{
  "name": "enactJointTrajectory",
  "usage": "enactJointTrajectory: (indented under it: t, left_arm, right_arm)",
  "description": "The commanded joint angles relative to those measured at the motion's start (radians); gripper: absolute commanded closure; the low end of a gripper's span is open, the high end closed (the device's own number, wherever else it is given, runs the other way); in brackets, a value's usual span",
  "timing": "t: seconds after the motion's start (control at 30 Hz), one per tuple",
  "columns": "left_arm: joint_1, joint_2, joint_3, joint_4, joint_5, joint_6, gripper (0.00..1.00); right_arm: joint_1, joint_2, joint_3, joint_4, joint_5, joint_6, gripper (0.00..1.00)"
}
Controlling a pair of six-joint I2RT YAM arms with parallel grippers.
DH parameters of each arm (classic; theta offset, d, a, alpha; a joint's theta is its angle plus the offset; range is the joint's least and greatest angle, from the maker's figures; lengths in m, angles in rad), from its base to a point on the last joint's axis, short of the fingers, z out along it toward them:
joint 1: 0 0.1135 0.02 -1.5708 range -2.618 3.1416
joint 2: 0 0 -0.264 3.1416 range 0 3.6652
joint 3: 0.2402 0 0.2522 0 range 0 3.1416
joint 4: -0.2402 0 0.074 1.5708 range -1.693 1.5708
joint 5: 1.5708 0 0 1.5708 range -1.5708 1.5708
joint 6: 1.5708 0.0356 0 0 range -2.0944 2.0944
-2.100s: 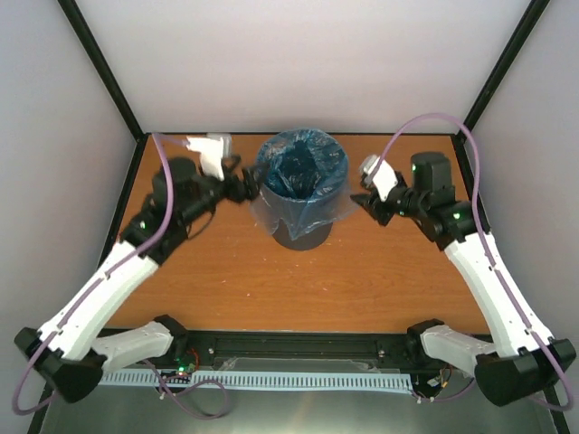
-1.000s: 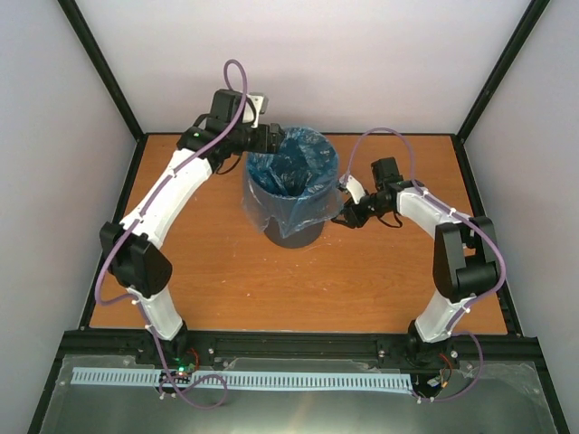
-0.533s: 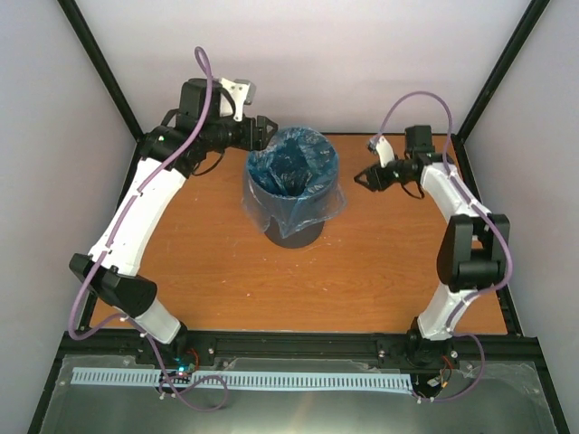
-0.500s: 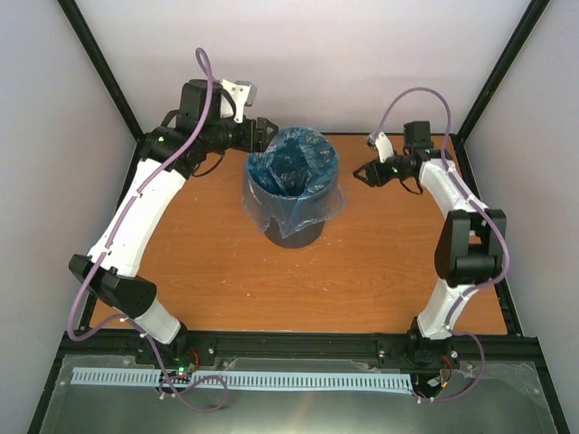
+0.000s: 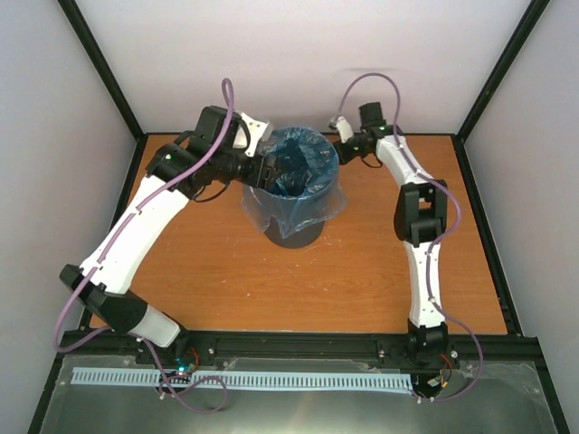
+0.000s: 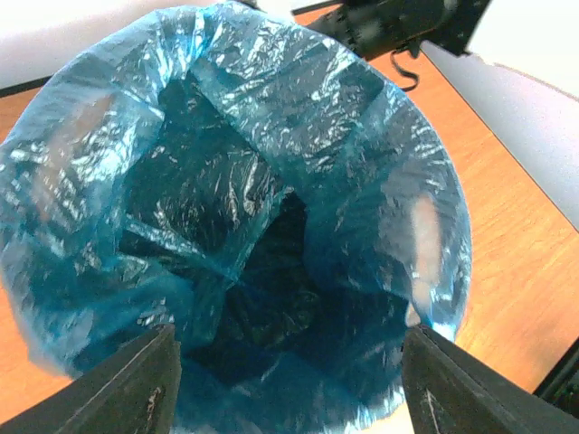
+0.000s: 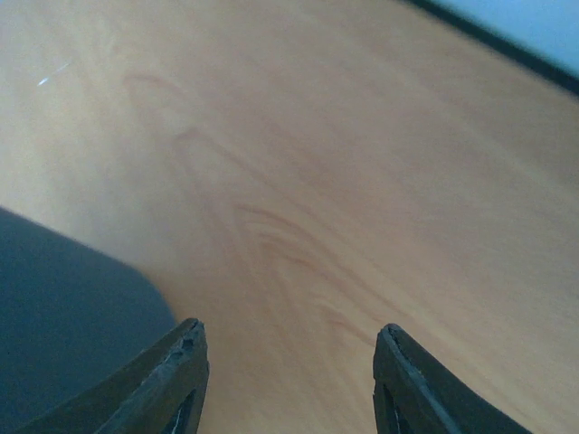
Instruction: Put the trash bags into the trash bin
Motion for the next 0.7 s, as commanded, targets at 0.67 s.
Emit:
enactJointTrajectory:
  t: [0.67]
  left_arm:
    - [-0.04, -0.143, -0.176, -0.121, -0.029, -0.001, 0.46]
  right_arm:
    - [0.183, -0.478, -0.573, -0.042, -0.009, -0.18, 0.48]
